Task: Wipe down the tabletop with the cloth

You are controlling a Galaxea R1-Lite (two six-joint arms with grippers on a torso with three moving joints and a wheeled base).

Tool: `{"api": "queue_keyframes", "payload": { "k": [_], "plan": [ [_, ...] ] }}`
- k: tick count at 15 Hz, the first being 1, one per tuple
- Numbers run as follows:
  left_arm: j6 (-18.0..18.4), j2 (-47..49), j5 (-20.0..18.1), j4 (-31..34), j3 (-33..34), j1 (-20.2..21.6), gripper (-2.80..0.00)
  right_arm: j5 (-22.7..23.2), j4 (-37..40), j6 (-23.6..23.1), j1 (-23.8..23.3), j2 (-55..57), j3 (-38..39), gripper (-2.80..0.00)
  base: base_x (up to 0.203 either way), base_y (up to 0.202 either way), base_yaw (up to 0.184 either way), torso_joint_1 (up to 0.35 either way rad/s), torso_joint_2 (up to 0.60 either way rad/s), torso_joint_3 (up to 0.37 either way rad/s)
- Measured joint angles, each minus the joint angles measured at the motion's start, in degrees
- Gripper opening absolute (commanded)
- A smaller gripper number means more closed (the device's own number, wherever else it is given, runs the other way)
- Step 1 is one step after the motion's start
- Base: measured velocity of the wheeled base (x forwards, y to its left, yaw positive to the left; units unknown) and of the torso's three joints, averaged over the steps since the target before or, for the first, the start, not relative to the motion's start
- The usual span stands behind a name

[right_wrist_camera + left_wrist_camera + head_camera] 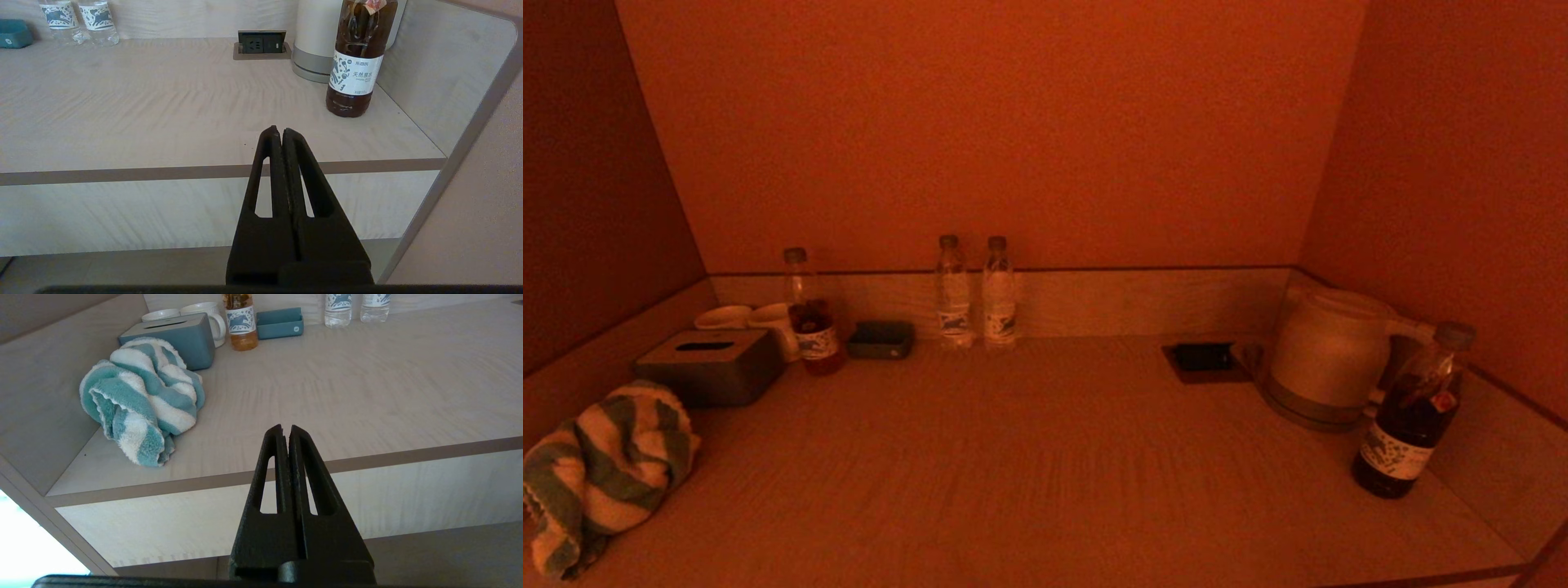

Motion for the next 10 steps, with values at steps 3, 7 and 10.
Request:
{"api": "queue_keyframes", "payload": {
  "k": [3,7,10],
  "plan": [
    [-0.02,0.00,-0.04,0.00,0.00,0.00,-2.80,0.00,-0.01,-0.04,0.00,0.00,0.00,-2.80,0.000,0.000,0.000,0.000,0.00,0.000],
    [0.00,0.00,0.00,0.00,0.00,0.00,-2.80,0.00,-0.02,-0.04,0.00,0.00,0.00,-2.80,0.000,0.000,0.000,0.000,0.00,0.000],
    [0.01,0.00,0.00,0.00,0.00,0.00,-2.80,0.00,0.01,-0.07,0.02,0.00,0.00,-2.80,0.000,0.000,0.000,0.000,0.00,0.000]
  ]
}}
